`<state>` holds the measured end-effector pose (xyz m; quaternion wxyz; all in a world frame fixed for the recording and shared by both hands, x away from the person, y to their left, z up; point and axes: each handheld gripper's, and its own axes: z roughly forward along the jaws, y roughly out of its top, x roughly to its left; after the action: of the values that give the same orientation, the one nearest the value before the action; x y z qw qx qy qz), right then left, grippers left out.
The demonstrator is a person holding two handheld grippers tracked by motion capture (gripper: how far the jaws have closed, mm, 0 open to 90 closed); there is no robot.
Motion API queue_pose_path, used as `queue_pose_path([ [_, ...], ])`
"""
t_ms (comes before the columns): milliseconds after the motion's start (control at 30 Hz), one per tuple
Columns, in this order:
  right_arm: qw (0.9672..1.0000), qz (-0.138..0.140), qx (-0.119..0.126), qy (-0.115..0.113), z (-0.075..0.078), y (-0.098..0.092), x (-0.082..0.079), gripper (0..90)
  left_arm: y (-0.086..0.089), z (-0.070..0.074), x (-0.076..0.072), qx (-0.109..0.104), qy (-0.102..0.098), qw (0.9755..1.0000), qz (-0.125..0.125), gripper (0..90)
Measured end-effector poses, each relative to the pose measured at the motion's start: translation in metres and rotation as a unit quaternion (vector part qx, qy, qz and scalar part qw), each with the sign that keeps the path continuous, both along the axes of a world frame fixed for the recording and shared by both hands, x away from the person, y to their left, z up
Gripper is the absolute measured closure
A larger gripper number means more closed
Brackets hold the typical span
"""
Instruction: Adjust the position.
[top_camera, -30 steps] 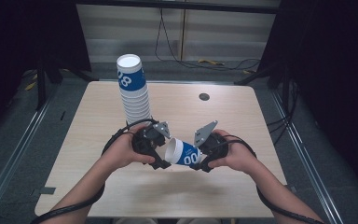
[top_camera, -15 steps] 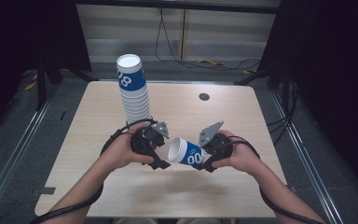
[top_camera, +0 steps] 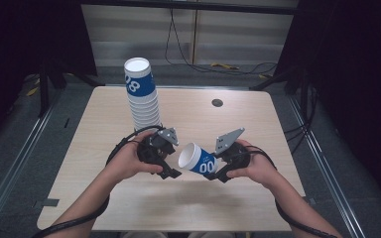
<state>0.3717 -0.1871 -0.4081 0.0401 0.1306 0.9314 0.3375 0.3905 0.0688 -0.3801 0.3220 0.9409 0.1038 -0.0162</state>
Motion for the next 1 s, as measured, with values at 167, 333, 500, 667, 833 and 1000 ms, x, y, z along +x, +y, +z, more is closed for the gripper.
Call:
queue_pose_path([
  [167, 0.9999, -0.004, 0.009, 0.005, -0.0008, -0.0001, -0.0009, 30.9, 0.0005, 0.0009, 0.0008, -0.007, 0.003, 1.0, 0.003, 16.5],
  [333, 0.9998, -0.003, 0.016, 0.007, -0.0027, 0.0008, -0.0018, 30.9, -0.0013, 0.0022, 0.0007, -0.008, -0.001, 1.0, 0.002, 16.5],
  [500, 0.9998, -0.003, 0.018, 0.006, -0.0032, 0.0008, -0.002, 30.9, -0.0027, 0.0046, 0.0007, -0.008, -0.006, 1.0, -0.002, 16.4],
  [667, 0.9998, -0.005, 0.021, 0.004, -0.0023, 0.0003, -0.0025, 30.9, -0.0031, 0.0057, 0.0007, -0.012, -0.007, 0.9999, -0.002, 16.4],
  [833, 0.9997, -0.004, 0.026, 0.004, -0.0023, 0.0009, -0.0029, 30.9, -0.0025, 0.0066, 0.0013, -0.018, -0.01, 0.9998, 0.0, 16.4],
  [1000, 0.9997, -0.005, 0.025, 0.004, -0.0033, 0.0016, -0.0032, 30.9, -0.0028, 0.0065, 0.0015, -0.02, -0.007, 0.9998, 0.004, 16.3],
])
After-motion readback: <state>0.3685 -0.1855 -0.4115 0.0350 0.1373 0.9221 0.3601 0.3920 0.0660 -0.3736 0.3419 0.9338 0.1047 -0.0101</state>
